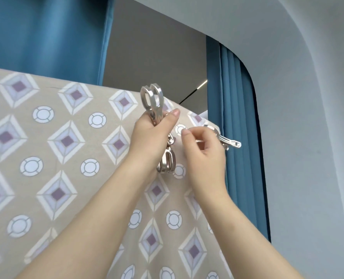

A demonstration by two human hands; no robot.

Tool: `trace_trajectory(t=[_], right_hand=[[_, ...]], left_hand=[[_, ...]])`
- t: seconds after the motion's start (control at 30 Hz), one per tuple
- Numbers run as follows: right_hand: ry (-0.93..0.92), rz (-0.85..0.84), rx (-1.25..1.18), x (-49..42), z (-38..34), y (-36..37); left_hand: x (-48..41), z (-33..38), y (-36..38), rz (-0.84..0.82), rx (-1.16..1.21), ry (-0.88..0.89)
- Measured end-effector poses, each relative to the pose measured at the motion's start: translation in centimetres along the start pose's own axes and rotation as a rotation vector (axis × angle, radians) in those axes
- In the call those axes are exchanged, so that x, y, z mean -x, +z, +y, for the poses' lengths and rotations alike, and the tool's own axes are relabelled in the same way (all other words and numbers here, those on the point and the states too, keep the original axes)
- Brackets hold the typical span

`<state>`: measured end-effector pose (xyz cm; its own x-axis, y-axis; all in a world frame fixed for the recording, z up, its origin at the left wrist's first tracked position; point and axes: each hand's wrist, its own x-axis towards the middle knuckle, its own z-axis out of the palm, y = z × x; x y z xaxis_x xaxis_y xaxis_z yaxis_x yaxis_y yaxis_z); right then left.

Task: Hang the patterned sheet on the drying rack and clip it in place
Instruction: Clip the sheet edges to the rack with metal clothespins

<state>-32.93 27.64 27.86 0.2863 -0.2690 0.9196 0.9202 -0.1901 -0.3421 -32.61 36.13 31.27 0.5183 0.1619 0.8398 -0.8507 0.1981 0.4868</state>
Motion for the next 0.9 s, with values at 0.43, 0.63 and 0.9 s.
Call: trace_trajectory(t=[0.43, 0.63, 0.9], right_hand=[[0.312, -0.322, -0.272, 1.0, -1.1, 0.5], [0.423, -0.52, -0.342, -0.1, -2.0, 1.7], [0.479, -0.469, -0.451, -3.1, -2.6, 1.5]], left_hand=[[0.0, 2.3, -2.5, -0.007, 0.065, -0.049], [-0.1, 2.4, -2.6, -0.155, 0.023, -0.155], [-1.3, 4.0, -4.1, -0.033, -0.045, -0.026]])
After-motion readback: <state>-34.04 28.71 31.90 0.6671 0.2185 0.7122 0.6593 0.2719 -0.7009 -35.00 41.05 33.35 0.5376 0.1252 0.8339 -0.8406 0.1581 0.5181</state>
